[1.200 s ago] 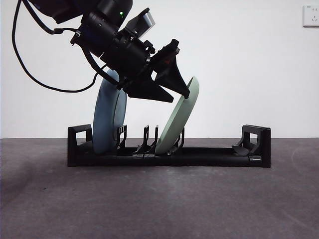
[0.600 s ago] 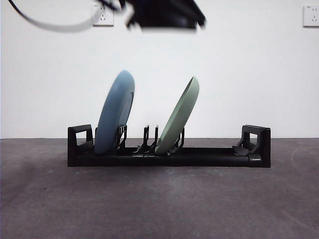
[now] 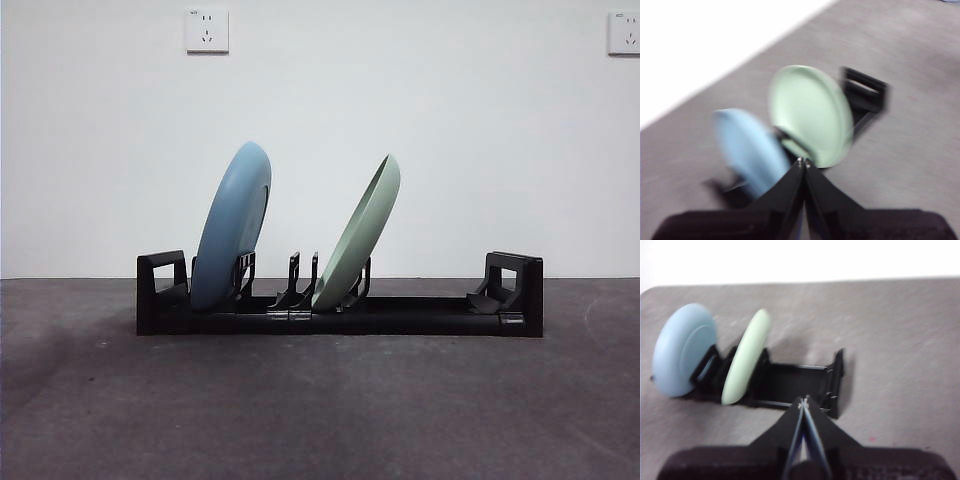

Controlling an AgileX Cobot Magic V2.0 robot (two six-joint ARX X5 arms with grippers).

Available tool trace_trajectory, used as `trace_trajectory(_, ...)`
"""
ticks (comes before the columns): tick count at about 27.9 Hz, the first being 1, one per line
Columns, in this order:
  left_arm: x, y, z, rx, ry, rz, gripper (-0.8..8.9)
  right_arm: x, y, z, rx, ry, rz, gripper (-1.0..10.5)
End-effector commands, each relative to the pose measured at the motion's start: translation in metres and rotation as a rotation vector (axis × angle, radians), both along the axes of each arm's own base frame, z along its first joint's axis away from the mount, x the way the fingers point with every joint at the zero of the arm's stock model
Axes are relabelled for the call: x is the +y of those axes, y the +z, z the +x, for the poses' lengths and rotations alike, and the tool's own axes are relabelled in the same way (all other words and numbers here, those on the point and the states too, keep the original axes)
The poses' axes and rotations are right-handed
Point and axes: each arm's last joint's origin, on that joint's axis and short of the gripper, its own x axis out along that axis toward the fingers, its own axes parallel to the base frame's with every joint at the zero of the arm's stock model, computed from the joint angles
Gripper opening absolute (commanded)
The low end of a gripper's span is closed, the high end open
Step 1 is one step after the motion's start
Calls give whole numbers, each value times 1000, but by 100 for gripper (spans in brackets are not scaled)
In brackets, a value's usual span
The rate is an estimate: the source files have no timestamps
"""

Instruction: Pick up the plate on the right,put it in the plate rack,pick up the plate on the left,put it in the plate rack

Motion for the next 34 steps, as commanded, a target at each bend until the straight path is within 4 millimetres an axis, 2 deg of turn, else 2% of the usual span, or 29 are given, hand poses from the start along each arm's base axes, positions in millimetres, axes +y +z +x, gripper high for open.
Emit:
trace_trajectory(1, 19, -20, -19, -7, 29, 5, -8, -2, -18, -15, -16, 2, -13, -12)
trace_trajectory(5, 47, -66, -55, -40, 129, -54, -8, -9, -47, -39, -41, -69, -9, -12)
trace_trajectory(8, 57, -82, -71, -50, 145, -116, -8, -10, -55, -45, -37, -79, 17, -12)
trace_trajectory(14, 66, -82, -85, -70, 156, -157, -3, -10, -56, -43, 32, -172, 238, 0)
trace_trajectory(28, 63, -85, -81, -41, 151, -138, -3, -10, -58, -42, 58, -178, 230, 1)
trace_trajectory(30, 64, -85, -81, -64, 147, -78, -3, -10, -58, -42, 58, -178, 230, 1)
trace_trajectory(34, 70, -91, -83, -37, 216, -122, -3, -9, -58, -42, 59, -177, 230, 1)
